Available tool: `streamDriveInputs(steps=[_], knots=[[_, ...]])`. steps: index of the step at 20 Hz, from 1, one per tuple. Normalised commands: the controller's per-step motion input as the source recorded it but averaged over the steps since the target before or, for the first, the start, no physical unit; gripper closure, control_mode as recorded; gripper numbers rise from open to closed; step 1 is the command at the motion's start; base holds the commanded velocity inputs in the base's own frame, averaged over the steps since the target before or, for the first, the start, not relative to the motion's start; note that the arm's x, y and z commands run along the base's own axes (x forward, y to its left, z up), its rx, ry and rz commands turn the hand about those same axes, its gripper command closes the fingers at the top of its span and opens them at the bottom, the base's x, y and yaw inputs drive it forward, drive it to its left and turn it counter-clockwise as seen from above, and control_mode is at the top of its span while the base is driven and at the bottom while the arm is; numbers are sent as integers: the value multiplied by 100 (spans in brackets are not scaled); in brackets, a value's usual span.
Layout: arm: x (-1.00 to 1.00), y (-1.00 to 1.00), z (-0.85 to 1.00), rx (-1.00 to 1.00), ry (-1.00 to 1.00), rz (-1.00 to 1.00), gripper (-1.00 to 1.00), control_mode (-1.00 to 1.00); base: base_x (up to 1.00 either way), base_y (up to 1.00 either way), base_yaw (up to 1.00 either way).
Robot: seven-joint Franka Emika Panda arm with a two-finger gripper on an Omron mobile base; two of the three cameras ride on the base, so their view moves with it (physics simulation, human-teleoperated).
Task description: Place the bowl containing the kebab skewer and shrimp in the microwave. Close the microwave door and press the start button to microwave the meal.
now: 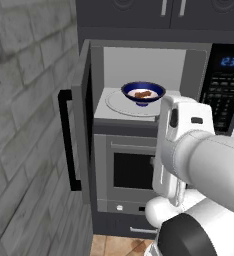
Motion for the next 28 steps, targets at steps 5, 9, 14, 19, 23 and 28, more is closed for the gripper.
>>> streamDriveInputs(steps=[5,9,14,19,23,28], knots=[[-14,41,0,0,-8,0,-100,-100,0,0,0],[-18,43,0,0,-5,1,-100,-100,0,0,0],[-16,45,0,0,0,5,-100,-100,0,0,0],[0,36,-1,-5,0,4,-100,-100,0,0,0],[2,19,-8,-11,2,3,-100,-100,0,0,0],[18,8,-11,-9,2,1,-100,-100,0,0,0]])
